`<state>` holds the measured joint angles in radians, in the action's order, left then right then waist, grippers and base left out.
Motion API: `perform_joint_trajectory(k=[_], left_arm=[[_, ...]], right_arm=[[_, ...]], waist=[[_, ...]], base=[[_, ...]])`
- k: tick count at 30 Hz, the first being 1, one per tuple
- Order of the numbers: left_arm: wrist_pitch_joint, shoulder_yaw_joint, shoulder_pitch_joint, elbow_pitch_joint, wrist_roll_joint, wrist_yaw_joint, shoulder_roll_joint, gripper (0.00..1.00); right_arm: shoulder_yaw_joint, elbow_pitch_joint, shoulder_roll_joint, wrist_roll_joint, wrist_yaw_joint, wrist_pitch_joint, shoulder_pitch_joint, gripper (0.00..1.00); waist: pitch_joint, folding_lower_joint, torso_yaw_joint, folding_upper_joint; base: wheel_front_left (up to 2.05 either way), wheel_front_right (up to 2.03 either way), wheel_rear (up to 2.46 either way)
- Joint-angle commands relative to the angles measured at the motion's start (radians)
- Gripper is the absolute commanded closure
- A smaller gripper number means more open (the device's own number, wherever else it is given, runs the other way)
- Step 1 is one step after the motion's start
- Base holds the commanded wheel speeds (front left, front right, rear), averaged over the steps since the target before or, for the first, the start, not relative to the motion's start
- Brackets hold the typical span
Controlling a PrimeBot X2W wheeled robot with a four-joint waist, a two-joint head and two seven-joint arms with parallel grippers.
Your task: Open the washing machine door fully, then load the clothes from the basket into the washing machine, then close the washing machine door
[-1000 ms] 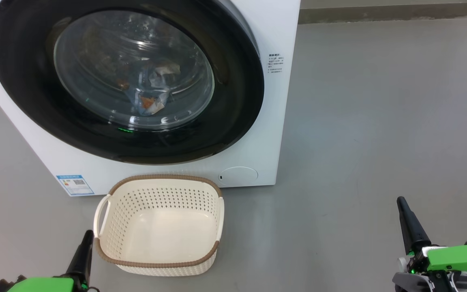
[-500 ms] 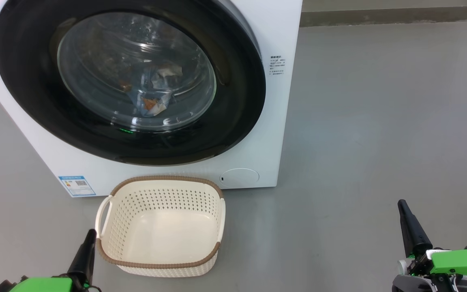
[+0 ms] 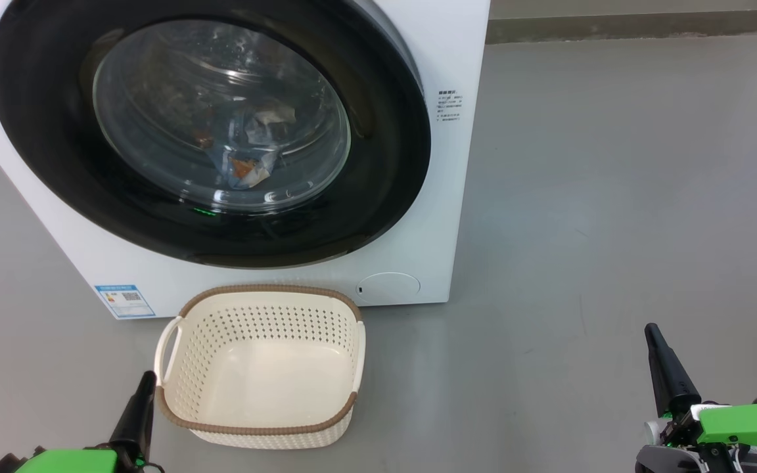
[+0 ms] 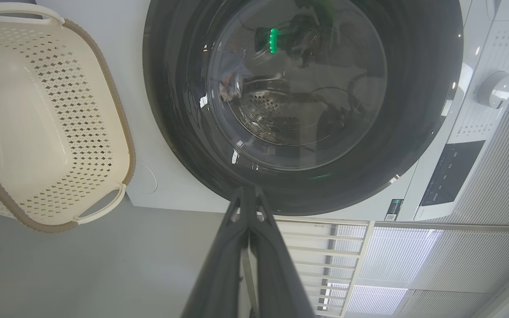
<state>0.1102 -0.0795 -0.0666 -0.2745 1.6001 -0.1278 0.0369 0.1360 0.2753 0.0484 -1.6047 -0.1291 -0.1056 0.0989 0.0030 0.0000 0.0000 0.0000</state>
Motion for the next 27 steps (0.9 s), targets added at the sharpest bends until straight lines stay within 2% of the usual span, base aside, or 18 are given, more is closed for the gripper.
perform_joint_trajectory(k=[1, 27], left_arm=[[0.004, -0.035, -0.042, 0.029, 0.008, -0.003, 0.013, 1.0], [0.003, -0.035, -0.042, 0.029, 0.008, -0.003, 0.013, 1.0]], right_arm=[[-0.022, -0.031, 0.003, -0.004, -0.002, -0.008, 0.009, 1.0], [-0.022, -0.03, 0.002, -0.004, -0.002, -0.008, 0.009, 1.0]], waist=[[0.0, 0.0, 0.0, 0.0], [0.0, 0.0, 0.0, 0.0]], base=[[0.0, 0.0, 0.0], [0.0, 0.0, 0.0]])
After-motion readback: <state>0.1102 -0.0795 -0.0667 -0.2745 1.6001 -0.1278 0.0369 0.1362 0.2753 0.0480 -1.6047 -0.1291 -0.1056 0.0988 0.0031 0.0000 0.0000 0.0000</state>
